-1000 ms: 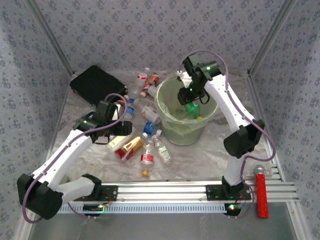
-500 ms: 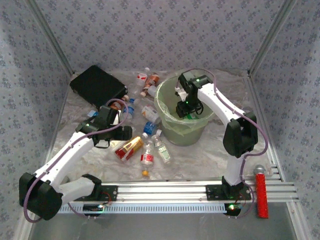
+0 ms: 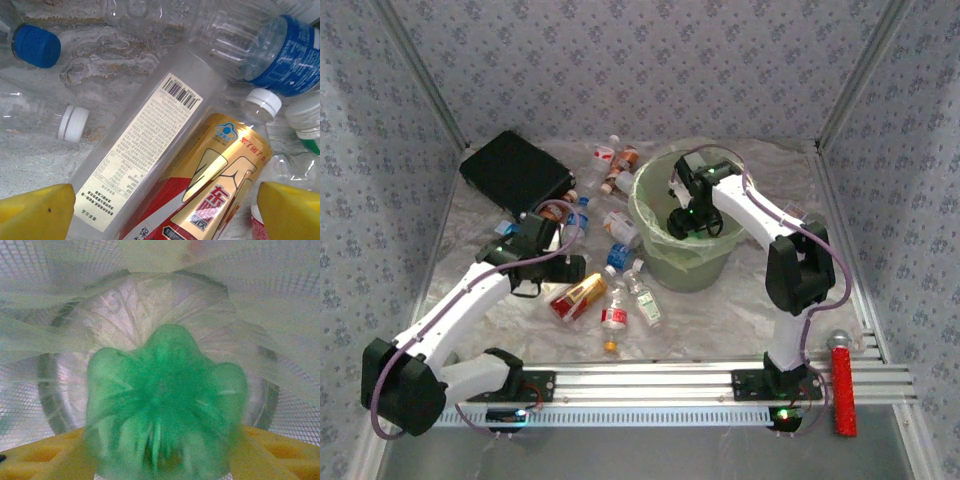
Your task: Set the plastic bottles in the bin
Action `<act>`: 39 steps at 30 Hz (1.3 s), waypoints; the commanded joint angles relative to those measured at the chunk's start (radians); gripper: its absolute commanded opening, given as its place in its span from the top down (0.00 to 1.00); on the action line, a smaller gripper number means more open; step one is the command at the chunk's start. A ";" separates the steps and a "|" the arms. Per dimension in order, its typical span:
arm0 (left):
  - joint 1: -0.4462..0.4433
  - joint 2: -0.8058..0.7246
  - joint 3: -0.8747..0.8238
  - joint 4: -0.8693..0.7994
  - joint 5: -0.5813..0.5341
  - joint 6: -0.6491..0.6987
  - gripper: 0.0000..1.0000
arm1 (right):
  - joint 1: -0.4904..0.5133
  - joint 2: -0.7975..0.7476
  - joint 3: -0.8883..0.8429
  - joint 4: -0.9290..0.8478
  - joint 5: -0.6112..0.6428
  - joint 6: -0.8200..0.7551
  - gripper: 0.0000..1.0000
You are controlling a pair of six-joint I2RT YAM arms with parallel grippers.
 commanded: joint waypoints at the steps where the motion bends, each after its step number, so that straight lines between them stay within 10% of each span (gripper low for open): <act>1: -0.005 0.005 -0.014 0.010 -0.010 0.007 0.05 | 0.006 0.018 -0.007 0.003 -0.018 0.018 0.28; 39: -0.182 0.172 -0.154 0.066 -0.001 -0.066 0.18 | -0.069 -0.412 0.077 -0.059 -0.092 0.042 0.24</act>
